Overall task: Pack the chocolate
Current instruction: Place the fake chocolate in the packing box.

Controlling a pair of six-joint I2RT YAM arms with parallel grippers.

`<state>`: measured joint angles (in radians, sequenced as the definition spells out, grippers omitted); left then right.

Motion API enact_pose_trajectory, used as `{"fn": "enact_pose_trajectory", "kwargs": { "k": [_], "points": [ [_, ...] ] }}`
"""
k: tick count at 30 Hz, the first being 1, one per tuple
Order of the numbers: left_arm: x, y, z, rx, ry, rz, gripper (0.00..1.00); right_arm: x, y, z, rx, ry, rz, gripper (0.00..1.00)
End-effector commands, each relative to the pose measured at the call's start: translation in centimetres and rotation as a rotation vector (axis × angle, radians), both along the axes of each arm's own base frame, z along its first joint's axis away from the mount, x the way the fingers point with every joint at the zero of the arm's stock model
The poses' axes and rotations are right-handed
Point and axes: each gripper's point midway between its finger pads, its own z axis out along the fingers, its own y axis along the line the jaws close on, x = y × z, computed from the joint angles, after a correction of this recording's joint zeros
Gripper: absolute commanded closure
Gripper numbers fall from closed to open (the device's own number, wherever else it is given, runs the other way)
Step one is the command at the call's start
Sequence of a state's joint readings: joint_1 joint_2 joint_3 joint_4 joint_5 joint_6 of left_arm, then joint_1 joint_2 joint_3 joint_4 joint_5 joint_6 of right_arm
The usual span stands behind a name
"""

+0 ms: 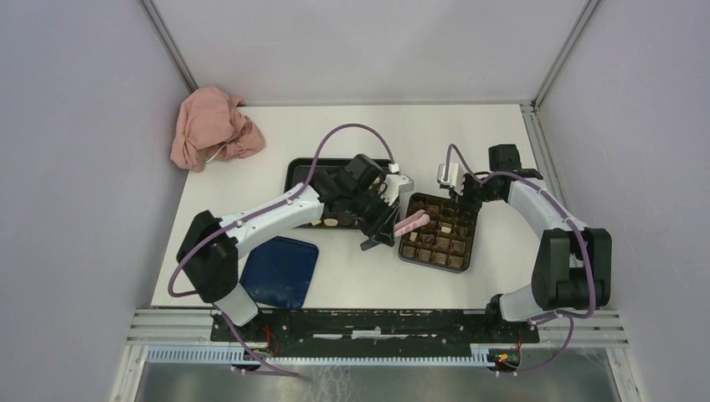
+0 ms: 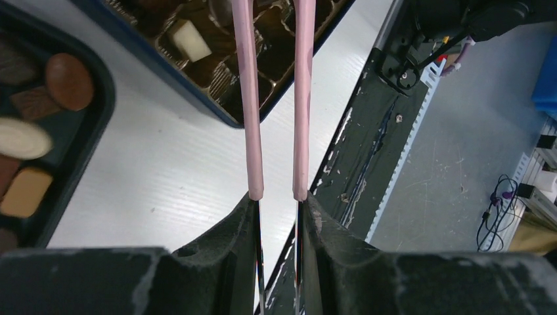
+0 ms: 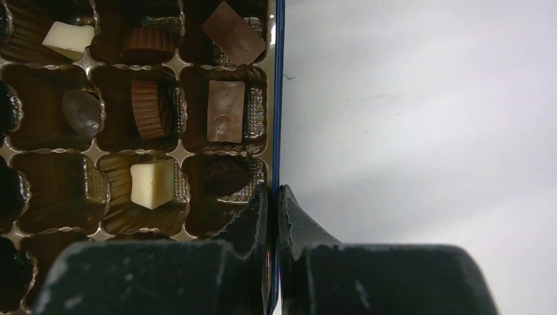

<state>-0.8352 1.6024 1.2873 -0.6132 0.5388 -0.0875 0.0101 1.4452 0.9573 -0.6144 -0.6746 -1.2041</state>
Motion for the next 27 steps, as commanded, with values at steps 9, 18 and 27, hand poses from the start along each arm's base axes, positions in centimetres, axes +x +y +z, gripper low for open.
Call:
{"fn": "enact_pose_trajectory", "kwargs": {
  "k": [9,18,27],
  "points": [
    [-2.9,-5.2,-2.8,0.028,0.047,-0.18,0.95,0.4,1.1,-0.6,0.071,0.074,0.031,0.87],
    [-2.4,-5.5,-4.8,0.125,0.046,-0.18,0.94,0.5,1.0,-1.1,0.068,0.108,0.016,0.78],
    [-1.9,-5.7,-5.9,0.18,0.036,-0.183,0.88,0.6,0.9,-1.2,0.064,0.114,0.009,0.73]
  ]
}}
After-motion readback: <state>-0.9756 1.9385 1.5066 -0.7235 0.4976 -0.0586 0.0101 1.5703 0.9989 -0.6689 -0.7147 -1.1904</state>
